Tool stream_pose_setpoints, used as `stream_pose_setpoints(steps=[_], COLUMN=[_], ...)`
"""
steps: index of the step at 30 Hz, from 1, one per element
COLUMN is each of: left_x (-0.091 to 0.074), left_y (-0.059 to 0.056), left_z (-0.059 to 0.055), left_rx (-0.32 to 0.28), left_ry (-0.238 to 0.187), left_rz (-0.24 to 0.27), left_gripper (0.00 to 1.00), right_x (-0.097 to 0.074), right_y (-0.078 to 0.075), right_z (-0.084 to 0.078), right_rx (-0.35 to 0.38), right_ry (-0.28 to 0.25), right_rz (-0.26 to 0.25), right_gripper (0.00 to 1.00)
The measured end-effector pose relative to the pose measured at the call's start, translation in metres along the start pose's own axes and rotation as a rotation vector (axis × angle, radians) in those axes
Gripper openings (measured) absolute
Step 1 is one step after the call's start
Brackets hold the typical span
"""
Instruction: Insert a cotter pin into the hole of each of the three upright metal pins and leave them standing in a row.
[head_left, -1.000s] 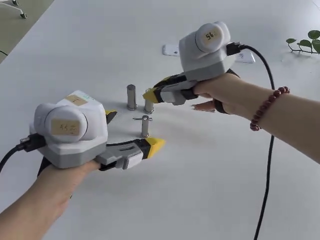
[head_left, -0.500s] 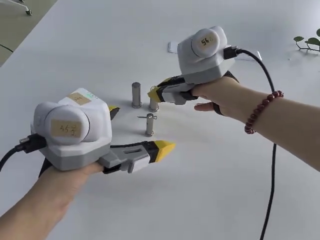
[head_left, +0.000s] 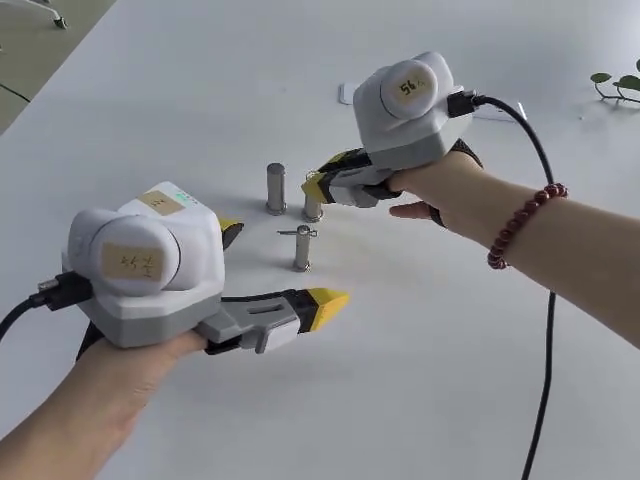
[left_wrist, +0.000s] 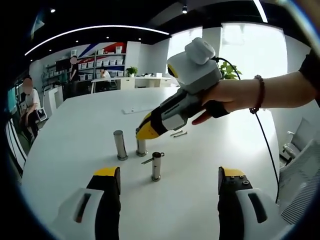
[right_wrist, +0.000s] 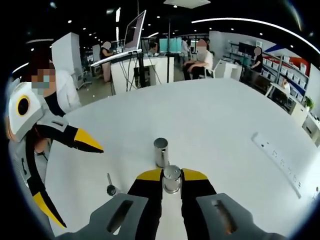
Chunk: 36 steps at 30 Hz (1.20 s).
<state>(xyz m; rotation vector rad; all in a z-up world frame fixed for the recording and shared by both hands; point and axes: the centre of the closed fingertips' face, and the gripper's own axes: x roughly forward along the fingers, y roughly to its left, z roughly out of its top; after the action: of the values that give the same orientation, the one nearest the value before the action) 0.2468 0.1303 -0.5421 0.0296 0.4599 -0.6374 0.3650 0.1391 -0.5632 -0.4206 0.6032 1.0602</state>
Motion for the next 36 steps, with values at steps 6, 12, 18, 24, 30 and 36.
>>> stream_pose_setpoints(steps=[6, 12, 18, 24, 30, 36], left_x=[0.000, -0.002, -0.004, -0.006, -0.009, -0.011], left_y=[-0.001, -0.002, -0.006, -0.008, -0.012, -0.014], left_z=[0.002, 0.003, 0.004, 0.006, 0.007, 0.009], left_rx=[0.014, 0.021, 0.022, 0.028, 0.039, 0.041], left_ry=[-0.003, -0.003, -0.006, -0.008, -0.019, -0.024], left_rz=[0.002, 0.006, 0.007, 0.010, 0.006, 0.006], left_gripper=[0.80, 0.79, 0.79, 0.79, 0.78, 0.78], right_x=[-0.007, -0.020, -0.035, -0.045, -0.056, -0.065], right_y=[-0.002, 0.001, 0.005, 0.011, 0.020, 0.031], right_z=[-0.006, -0.014, -0.029, -0.037, -0.040, -0.042], right_rx=[0.014, 0.021, 0.012, 0.006, 0.002, -0.008], right_ry=[0.010, 0.018, 0.043, 0.054, 0.045, 0.041], right_rz=[0.000, 0.008, 0.008, 0.026, 0.048, 0.063], right_gripper=[0.08, 0.08, 0.08, 0.08, 0.08, 0.08])
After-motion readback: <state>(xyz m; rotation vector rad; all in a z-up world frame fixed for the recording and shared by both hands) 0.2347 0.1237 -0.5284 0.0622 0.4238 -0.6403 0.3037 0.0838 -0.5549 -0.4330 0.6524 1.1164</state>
